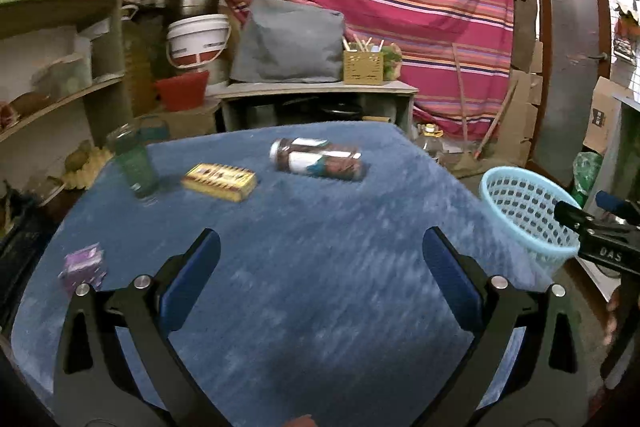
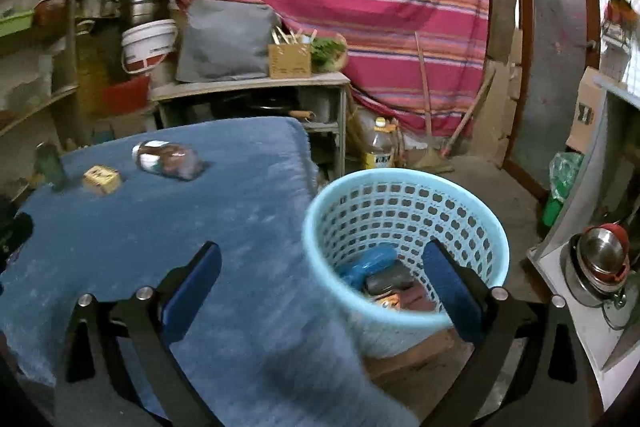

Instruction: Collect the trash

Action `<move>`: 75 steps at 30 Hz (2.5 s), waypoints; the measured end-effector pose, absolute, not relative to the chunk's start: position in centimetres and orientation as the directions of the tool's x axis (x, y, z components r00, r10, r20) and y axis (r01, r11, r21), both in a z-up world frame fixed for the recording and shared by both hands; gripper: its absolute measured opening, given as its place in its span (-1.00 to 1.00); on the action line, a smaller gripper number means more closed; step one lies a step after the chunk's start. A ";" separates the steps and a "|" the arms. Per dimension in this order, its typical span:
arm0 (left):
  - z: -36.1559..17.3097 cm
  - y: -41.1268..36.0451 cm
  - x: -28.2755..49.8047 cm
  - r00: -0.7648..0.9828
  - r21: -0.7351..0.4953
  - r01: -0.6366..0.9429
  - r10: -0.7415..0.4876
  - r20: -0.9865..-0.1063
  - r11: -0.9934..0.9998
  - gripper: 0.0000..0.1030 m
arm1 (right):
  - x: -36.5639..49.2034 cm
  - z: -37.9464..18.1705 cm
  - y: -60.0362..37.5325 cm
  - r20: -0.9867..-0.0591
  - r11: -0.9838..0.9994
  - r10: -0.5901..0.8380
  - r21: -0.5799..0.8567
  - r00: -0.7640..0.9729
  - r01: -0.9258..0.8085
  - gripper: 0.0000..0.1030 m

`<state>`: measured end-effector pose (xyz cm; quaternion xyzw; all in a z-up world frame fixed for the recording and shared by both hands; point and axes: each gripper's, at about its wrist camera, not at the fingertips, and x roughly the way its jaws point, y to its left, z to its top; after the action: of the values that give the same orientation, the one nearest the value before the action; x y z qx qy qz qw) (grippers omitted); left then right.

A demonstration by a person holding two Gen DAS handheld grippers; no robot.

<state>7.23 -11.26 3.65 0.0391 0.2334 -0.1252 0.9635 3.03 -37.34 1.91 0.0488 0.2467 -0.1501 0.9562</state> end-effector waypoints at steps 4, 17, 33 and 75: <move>3.1 -9.0 5.0 0.873 0.042 0.241 -0.197 -0.445 0.970 0.90 | 1.1 2.0 -32.6 -0.460 0.957 -0.276 -0.045 0.844 0.288 0.91; 1.8 -2.8 2.3 0.898 0.049 0.133 -0.099 -0.429 0.990 0.90 | -1.1 1.0 -24.0 -0.431 0.989 -0.138 -0.012 0.892 0.147 0.91; 1.7 -1.2 3.1 0.900 0.033 0.101 -0.077 -0.430 0.994 0.90 | -0.5 1.1 -21.2 -0.386 0.989 -0.147 -0.040 0.911 0.142 0.91; 2.3 -0.6 3.1 0.910 0.022 0.089 -0.072 -0.409 0.996 0.90 | -0.1 1.0 -20.4 -0.367 0.990 -0.144 -0.051 0.919 0.135 0.91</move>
<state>3.10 -0.60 2.31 0.0203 0.2086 -0.0411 0.9769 -0.12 -20.36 1.00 -0.0124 0.1881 -0.0713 0.9795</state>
